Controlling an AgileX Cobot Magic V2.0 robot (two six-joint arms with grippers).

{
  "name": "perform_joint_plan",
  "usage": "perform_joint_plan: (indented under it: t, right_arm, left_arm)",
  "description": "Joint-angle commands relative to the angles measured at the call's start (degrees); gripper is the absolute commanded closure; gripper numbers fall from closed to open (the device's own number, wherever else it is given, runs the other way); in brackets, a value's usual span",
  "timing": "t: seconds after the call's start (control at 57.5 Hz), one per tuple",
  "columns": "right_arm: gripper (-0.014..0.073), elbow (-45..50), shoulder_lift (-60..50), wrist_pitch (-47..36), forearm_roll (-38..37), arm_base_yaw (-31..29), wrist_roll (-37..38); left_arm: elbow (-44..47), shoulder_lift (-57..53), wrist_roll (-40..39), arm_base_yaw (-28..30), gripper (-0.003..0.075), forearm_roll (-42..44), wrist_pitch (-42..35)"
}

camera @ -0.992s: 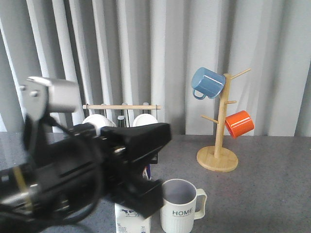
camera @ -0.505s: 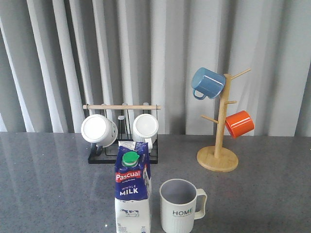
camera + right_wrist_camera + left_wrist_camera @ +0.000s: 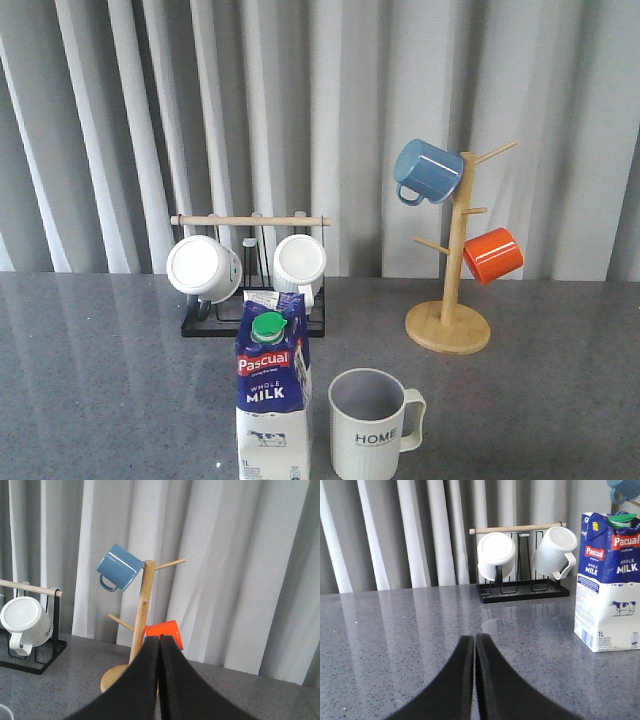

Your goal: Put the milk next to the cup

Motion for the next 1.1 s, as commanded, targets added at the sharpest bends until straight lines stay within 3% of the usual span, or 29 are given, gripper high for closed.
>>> perform_joint_plan:
  t: [0.0,1.079]
  right_arm:
    - [0.0601,-1.92,-0.11,-4.42,-0.25,-0.37,-0.16]
    - [0.0601,-1.92,-0.11,-4.61,-0.25,-0.37,-0.16]
  left_arm:
    - [-1.01,-1.75,0.22,1.15,0.0727,0.26,-3.03]
    - [-1.07,-1.66,0.1,2.0,0.0727,0.27,-2.0]
